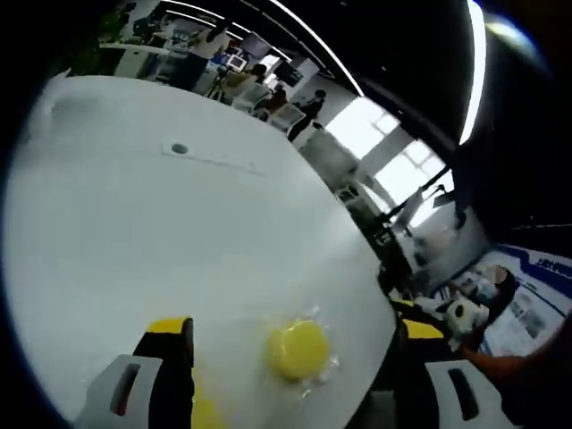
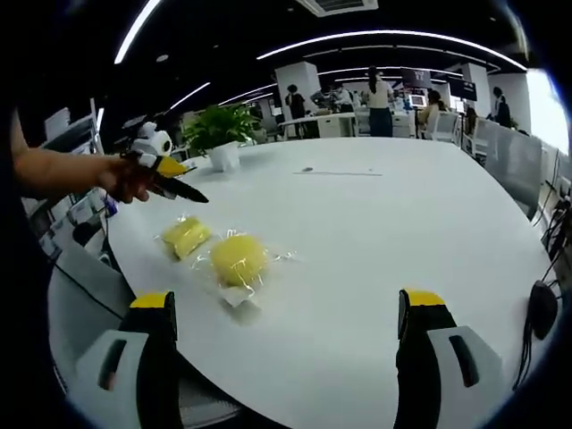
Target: Compare the silicone blocks by pressing each to a similar depth, holding the contact briefly, and releasing to observe deformation and rebound differences across the visible hardness samples.
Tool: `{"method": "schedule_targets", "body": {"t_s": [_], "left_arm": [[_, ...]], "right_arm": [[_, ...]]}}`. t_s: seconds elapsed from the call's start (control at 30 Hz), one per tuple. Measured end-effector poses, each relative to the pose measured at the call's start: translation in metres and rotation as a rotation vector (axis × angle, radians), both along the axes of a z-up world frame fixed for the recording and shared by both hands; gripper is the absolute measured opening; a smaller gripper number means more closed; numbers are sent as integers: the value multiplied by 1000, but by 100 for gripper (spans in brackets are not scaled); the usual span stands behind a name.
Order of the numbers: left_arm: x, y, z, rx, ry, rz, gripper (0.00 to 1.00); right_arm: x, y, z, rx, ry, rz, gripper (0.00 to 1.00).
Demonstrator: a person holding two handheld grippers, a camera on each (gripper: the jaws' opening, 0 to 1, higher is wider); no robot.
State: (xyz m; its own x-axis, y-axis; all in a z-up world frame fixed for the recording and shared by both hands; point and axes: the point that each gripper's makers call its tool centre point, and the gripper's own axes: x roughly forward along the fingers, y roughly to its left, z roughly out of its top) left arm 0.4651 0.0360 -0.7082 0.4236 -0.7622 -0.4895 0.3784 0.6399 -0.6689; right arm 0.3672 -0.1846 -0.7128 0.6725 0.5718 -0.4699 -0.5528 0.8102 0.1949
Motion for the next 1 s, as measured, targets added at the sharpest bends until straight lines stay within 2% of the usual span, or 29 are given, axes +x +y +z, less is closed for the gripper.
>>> {"method": "schedule_targets", "body": {"t_s": [0.07,0.17,0.37,0.4,0.47,0.6,0.7,0.8,0.87,0.97,1.0], "left_arm": [[2,-6,-4,-20,8,-4,95],[5,-13,-15,-49,52,9,94],[9,-21,-30,-38,102,8,88],[8,-22,-33,-37,117,10,86],[7,-23,-43,-45,198,43,76],[8,-26,-58,-59,277,81,66],[8,-30,-61,-74,301,88,55],[11,-30,-72,-52,332,101,48],[7,-31,-77,-50,381,124,37],[8,-30,-86,-24,407,154,32],[9,-29,-87,-16,398,157,28]], "right_arm": [[0,0,-1,4,3,-2,97],[0,-1,-1,10,6,-8,97],[-1,-6,1,12,6,-12,97],[0,-6,2,12,5,-14,97],[1,-6,3,15,4,-17,97],[1,-4,2,18,6,-11,97],[2,-4,2,19,6,-11,97],[3,-6,1,24,10,-19,97],[3,-6,1,21,12,-17,97],[1,-6,-1,17,18,-12,97],[1,-7,-1,16,18,-12,97]]}}
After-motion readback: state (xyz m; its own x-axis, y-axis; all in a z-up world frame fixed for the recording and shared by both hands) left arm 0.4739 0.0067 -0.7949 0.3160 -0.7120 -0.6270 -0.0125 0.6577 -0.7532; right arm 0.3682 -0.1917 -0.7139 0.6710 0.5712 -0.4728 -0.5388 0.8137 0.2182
